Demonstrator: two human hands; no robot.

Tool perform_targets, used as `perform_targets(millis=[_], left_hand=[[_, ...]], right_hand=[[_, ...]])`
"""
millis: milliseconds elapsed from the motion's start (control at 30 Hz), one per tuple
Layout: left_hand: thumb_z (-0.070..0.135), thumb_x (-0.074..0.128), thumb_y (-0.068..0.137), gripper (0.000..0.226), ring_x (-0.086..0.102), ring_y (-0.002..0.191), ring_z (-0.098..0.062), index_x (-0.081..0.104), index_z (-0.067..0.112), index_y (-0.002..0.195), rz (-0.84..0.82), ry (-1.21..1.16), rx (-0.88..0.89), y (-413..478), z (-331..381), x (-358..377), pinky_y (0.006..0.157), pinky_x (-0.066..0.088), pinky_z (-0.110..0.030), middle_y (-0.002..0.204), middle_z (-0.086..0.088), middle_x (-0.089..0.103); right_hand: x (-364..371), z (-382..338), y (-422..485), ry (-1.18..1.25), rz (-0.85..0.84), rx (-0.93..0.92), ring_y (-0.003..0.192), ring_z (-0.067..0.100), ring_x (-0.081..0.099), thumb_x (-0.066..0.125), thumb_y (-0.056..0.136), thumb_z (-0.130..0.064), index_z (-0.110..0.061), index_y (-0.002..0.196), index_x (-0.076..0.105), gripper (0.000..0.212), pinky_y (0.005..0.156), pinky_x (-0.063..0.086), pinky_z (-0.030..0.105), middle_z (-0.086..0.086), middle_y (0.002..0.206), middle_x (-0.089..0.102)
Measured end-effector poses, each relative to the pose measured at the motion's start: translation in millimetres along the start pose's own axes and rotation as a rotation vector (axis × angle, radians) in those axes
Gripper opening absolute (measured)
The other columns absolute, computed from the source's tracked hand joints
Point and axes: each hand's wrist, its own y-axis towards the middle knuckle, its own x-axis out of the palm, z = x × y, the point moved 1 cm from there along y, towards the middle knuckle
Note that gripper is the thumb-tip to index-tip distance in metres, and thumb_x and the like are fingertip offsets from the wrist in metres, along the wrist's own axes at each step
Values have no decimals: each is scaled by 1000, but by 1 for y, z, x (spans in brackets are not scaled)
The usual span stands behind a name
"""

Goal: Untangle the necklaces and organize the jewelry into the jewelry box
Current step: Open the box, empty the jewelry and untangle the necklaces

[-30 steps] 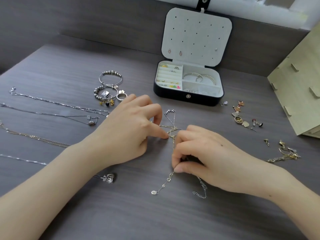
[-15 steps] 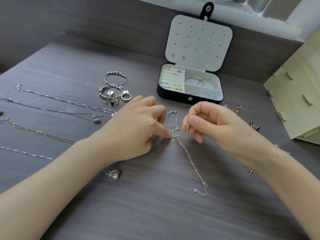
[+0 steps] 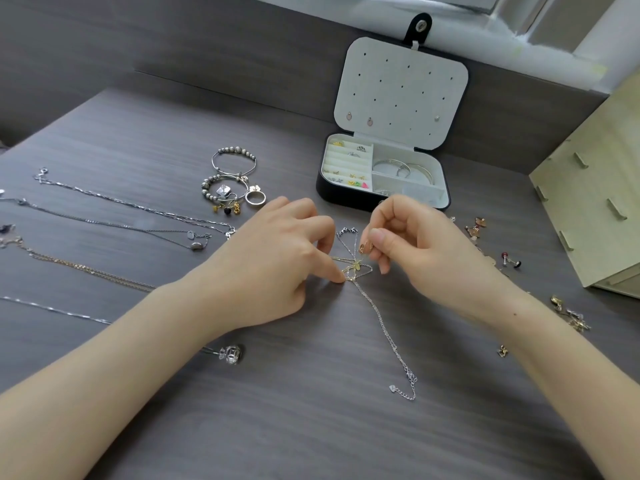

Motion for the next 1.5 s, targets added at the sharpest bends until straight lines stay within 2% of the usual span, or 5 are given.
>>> perform_targets(millis=[533,767,1033,1233,1500], left_hand=[[13,26,62,58,47,65,-24,76,32,84,9,-14,-9,-1,-1,1,59,30,-29,75,2,57],[12,25,62,58,45,67,-22,76,31,82,25,-42,-7,-2,-1,3,60,29,-28,75,2,56],[9,28,65,55,36,73,-15,76,31,81,60,-134,-46,-3,-2,6,59,30,-30,79,2,58],[8,27,64,55,38,72,-14,75,29,78,87,-202,-83,-4,-2,7,60,35,-30,80,3,58],[4,30,64,56,31,72,-11,75,25,90,134,-177,-116,-1,0,7,60,30,-30,81,0,59]], right_hand=[[7,8,-7,-284,11,-175,68,11,52,68,81,-1,-14,83,63,14,64,44,21,-6,75,62],[4,11,-7,-425,21,-247,72,-2,47,70,76,-4,-14,81,65,12,68,36,13,-23,71,49],[-10,23,-12,-481,64,-224,77,4,45,66,80,-15,-21,80,65,7,69,32,8,-15,81,56],[-4,27,-14,-530,28,-236,77,14,45,61,80,-29,-23,80,67,9,70,35,20,-7,79,58],[0,29,-11,-585,40,-287,73,18,45,58,82,-26,-21,80,67,11,65,35,29,-4,77,56]])
